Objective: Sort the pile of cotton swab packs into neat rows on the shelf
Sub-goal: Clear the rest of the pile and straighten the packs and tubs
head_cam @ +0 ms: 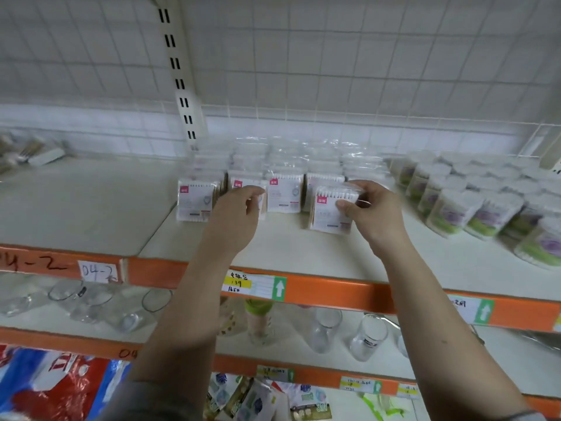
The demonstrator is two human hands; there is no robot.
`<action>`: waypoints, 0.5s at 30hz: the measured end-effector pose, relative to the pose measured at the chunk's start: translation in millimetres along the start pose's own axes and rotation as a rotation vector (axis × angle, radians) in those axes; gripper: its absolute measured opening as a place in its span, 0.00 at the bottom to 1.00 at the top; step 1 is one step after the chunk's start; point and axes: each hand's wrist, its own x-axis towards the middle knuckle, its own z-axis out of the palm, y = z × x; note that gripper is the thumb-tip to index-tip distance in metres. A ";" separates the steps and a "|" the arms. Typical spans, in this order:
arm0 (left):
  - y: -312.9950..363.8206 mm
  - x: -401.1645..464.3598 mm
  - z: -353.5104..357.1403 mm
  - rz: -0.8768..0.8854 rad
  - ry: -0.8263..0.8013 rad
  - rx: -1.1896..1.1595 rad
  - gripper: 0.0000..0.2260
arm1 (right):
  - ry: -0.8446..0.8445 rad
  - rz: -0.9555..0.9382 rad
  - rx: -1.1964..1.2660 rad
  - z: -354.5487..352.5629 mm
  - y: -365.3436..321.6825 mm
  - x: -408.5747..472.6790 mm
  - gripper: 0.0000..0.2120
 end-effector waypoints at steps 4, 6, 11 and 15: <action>-0.8 13.1 -4.4 0.035 0.083 -0.021 0.12 | -0.008 -0.017 -0.093 9.3 1.8 21.9 0.16; -1.7 19.9 -6.6 0.048 0.119 0.016 0.11 | 0.005 -0.044 -0.163 13.3 1.9 30.2 0.16; -3.5 28.7 -9.6 0.039 0.155 0.039 0.12 | 0.017 -0.044 -0.200 20.4 5.1 38.2 0.13; -5.5 34.2 -9.5 0.021 0.170 0.035 0.11 | 0.033 -0.097 -0.315 22.4 5.2 38.2 0.12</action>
